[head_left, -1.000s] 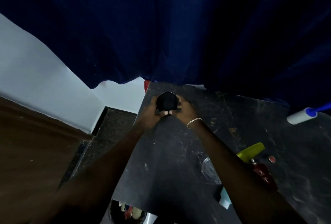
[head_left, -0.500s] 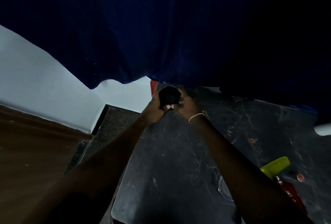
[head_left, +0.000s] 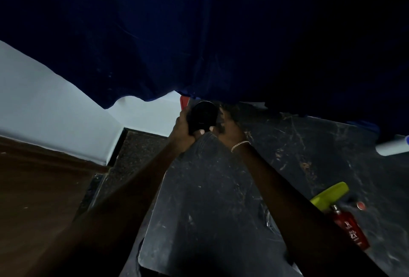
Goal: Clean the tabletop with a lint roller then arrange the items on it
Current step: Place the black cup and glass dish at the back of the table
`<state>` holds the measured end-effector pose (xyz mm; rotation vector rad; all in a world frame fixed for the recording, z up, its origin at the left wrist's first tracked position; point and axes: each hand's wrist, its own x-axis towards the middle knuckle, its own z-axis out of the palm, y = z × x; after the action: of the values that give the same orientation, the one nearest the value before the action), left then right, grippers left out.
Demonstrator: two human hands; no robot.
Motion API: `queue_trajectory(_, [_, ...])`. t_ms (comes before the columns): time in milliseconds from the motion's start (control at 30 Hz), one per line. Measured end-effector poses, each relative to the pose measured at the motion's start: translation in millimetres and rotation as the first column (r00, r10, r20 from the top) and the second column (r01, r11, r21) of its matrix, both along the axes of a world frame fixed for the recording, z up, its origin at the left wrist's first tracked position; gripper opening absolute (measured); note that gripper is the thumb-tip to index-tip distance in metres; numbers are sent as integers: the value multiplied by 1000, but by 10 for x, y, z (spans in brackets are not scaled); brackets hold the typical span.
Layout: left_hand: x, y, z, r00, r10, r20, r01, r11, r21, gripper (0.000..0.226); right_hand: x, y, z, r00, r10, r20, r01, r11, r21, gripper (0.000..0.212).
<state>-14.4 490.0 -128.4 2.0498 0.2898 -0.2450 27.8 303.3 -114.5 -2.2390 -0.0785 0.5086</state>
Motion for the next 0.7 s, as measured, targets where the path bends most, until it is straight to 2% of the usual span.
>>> queue_trajectory(100, [-285,27,34,999,11,51,-17,993,118,99,-222,-121,57,997,14,69,-10,998,-54,85])
queue_trajectory(267, [-856,-26,67,989,-62,136,14,943,332,95,-719,-324,133,935,151,322,-68,964,-256,78])
queue_trajectory(400, [-1261,-180,96,973,-175,149,91,887,453,89,-1198,-414,175,891,249,381,-100,923,-370,73])
queue_trajectory(533, [-1579,-383,75,955,-264,133,162,844,511,81,-1675,-562,166,868,257,425,-78,916,-395,71])
queue_trajectory(700, [-1861,-780,67,933,-346,97,262,841,473,79,-2131,-880,166,882,265,389,-73,894,-443,72])
